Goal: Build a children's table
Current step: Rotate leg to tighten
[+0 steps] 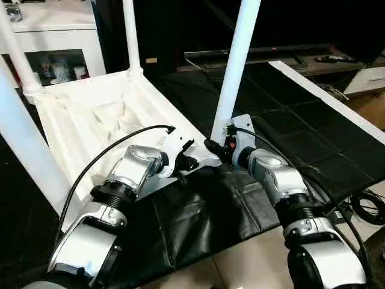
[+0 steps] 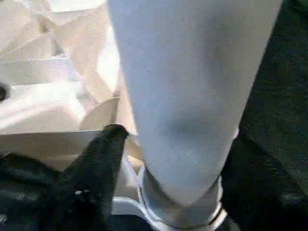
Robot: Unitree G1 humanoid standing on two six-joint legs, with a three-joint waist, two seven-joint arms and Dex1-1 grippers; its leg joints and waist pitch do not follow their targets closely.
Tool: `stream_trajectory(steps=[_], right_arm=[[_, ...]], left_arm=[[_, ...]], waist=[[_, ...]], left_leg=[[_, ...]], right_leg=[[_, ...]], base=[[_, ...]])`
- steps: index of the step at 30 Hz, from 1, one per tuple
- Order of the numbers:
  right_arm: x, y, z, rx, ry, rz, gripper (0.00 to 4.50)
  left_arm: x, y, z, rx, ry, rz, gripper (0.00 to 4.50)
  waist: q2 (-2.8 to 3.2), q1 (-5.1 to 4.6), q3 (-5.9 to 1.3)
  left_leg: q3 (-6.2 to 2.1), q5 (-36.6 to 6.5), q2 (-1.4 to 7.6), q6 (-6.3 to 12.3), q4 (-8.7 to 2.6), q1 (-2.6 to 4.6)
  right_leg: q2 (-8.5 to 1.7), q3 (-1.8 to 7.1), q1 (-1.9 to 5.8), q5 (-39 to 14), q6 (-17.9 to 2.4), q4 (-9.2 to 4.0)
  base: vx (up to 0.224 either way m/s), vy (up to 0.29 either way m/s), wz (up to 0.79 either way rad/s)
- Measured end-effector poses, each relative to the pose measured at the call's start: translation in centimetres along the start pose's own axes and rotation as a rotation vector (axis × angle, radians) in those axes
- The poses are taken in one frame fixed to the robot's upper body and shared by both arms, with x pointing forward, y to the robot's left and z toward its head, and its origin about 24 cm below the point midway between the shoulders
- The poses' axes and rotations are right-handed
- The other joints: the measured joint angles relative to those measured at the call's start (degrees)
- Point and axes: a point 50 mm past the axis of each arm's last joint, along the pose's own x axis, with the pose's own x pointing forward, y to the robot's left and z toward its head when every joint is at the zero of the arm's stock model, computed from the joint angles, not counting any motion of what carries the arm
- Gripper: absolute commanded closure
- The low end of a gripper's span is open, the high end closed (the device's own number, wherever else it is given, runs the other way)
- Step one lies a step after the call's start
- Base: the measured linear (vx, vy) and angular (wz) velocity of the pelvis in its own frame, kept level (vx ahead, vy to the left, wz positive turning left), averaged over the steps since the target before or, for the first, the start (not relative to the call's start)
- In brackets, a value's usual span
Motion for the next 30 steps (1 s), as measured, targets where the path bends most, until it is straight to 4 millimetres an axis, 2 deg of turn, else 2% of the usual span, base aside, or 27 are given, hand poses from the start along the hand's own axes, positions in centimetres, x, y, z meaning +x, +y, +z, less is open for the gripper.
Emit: stream_trajectory(steps=[4, 6, 7, 8, 10, 12, 15, 19, 25, 30], right_arm=[[-1.1, -0.4, 0.0, -0.057, 0.015, 0.115, 0.87], [-1.8, -0.6, -0.7, -0.050, 0.027, 0.184, 0.69], [-2.0, -0.6, -0.8, -0.055, 0.034, 0.207, 0.55], [-2.4, -0.7, -0.7, -0.080, 0.043, 0.258, 0.55], [-3.1, -0.9, -0.7, -0.119, 0.059, 0.334, 0.42], [-3.5, -0.8, -0.9, -0.139, 0.060, 0.399, 0.15], [-4.1, -0.6, -0.9, -0.158, 0.056, 0.510, 0.09], [-5.3, -1.0, -0.5, -0.213, 0.071, 0.626, 0.09], [-6.6, -1.3, -0.2, -0.237, 0.090, 0.769, 0.09], [-6.7, -0.9, -0.8, -0.240, 0.119, 0.844, 0.09]], left_arm=[[-0.8, 0.0, -0.1, 0.062, -0.002, -0.058, 4.50], [-1.3, -0.1, -0.2, 0.087, -0.003, -0.110, 4.50], [-1.5, -0.1, -0.2, 0.101, -0.005, -0.130, 4.50], [-2.0, 0.0, -0.3, 0.128, -0.002, -0.159, 4.50], [-2.5, 0.1, -0.5, 0.169, 0.002, -0.199, 4.50], [-3.2, 0.3, -0.7, 0.195, 0.007, -0.240, 4.50], [-4.2, 0.3, -1.0, 0.230, 0.025, -0.306, 4.50], [-5.1, -0.2, -1.7, 0.246, 0.060, -0.411, 4.50], [-5.3, -0.6, -2.1, 0.271, 0.088, -0.492, 4.50], [-5.4, -0.8, -2.1, 0.290, 0.098, -0.522, 4.50]], waist=[[-0.22, 0.57, -0.09], [-0.37, 1.55, -0.09], [-0.36, 2.14, -0.08], [-0.34, 2.86, -0.08], [-0.35, 3.66, -0.08], [-0.35, 3.95, -0.08], [-0.36, 4.64, -0.07], [-0.37, 5.29, -0.07], [-0.41, 5.36, -0.05], [-0.47, 5.43, -0.05]], left_leg=[[0.34, 0.0, -0.19, -0.03, -0.21, -0.27], [0.92, 0.0, -0.42, -0.08, -0.24, -0.30], [1.34, 0.0, -0.35, -0.11, -0.41, -0.30], [1.45, 0.0, -0.32, -0.13, -0.48, -0.58], [1.52, 0.1, -0.11, -0.13, -0.54, -0.91], [1.56, 0.1, -0.08, -0.12, -0.52, -0.95], [1.62, 0.0, -0.08, -0.05, -0.18, -1.16], [1.79, -0.2, -0.08, -0.04, 0.31, -1.10], [1.86, -0.2, -0.08, -0.24, 0.46, -1.01], [1.84, -0.1, -0.05, -0.25, 0.46, -1.04]], right_leg=[[-0.04, 0.81, -0.82, 0.2, -0.1, 1.01], [-0.04, 1.97, -1.38, 1.0, -0.1, 2.03], [-0.06, 2.28, -1.76, 0.8, 0.0, 2.49], [-0.04, 2.36, -2.14, 0.6, -0.1, 2.77], [0.15, 2.34, -2.26, 0.6, -0.4, 2.86], [0.15, 2.41, -2.42, 0.5, -0.5, 2.99], [0.12, 2.63, -2.92, 0.5, -0.5, 3.28], [0.06, 2.89, -2.85, 0.3, -0.5, 3.69], [0.07, 3.04, -2.64, 0.2, -0.2, 3.78], [0.06, 3.05, -2.64, 0.2, -0.2, 3.91]], base=[[0.000, 0.000, 0.00], [0.022, -0.026, 0.07], [0.042, -0.055, 0.09], [0.042, -0.055, 0.09], [0.000, 0.000, 0.00], [0.000, 0.000, 0.00], [0.000, 0.000, 0.00], [0.000, 0.000, 0.00], [0.000, 0.000, 0.00], [0.000, 0.000, 0.00]])
